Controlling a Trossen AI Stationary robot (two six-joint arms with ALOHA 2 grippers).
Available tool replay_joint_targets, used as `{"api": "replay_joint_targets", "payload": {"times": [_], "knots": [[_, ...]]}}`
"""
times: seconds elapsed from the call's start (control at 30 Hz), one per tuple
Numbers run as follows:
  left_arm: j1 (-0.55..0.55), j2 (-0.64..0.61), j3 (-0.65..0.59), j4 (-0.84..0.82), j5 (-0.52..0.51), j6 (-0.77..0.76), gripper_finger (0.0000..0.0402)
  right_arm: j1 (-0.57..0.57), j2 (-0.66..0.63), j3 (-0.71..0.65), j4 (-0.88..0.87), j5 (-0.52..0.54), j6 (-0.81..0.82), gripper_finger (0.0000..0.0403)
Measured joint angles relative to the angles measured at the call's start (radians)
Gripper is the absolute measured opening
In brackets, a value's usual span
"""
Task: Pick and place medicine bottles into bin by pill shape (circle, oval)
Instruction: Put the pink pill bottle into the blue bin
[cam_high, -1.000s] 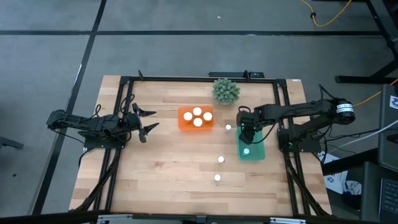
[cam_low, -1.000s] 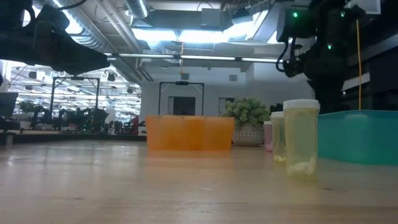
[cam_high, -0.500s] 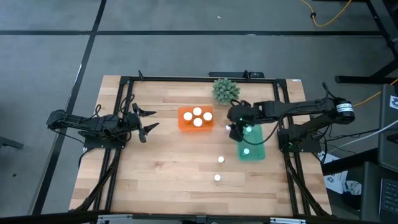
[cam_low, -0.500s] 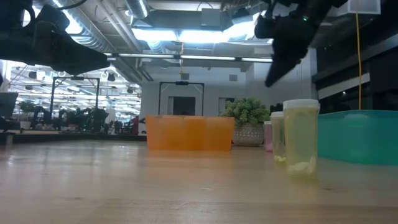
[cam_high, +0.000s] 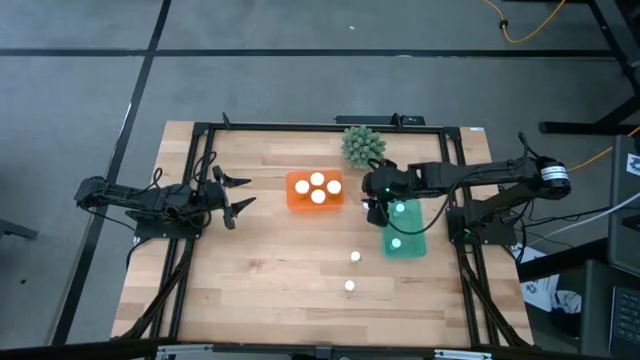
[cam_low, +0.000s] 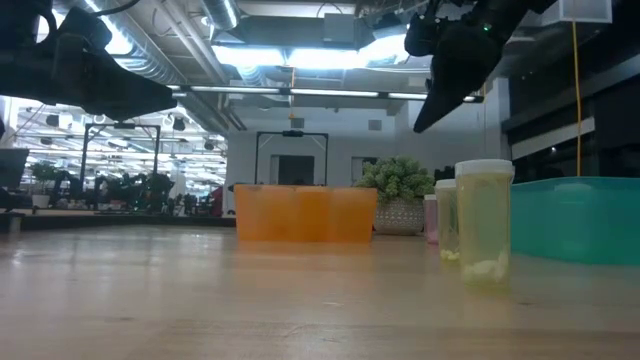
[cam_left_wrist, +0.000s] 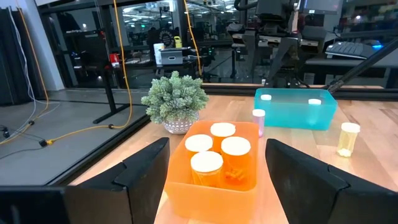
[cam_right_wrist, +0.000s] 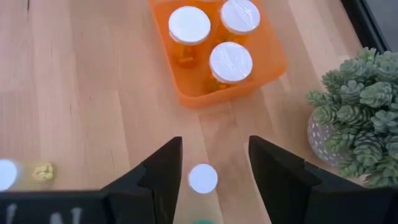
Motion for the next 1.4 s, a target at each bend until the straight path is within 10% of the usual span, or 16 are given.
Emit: {"api": "replay_joint_targets", "payload": {"times": [0.87, 1.4], "knots": [[0.000, 0.000, 0.000, 0.000, 0.000, 0.000, 0.0257, -0.005, 0.005, -0.002, -0.115, -0.035, 0.028, 0.0269], [0.000, 0.000, 0.000, 0.000, 0.000, 0.000, 0.0257, -0.033, 0.267, -0.002, -0.103, -0.096, -0.031, 0.0269]]}}
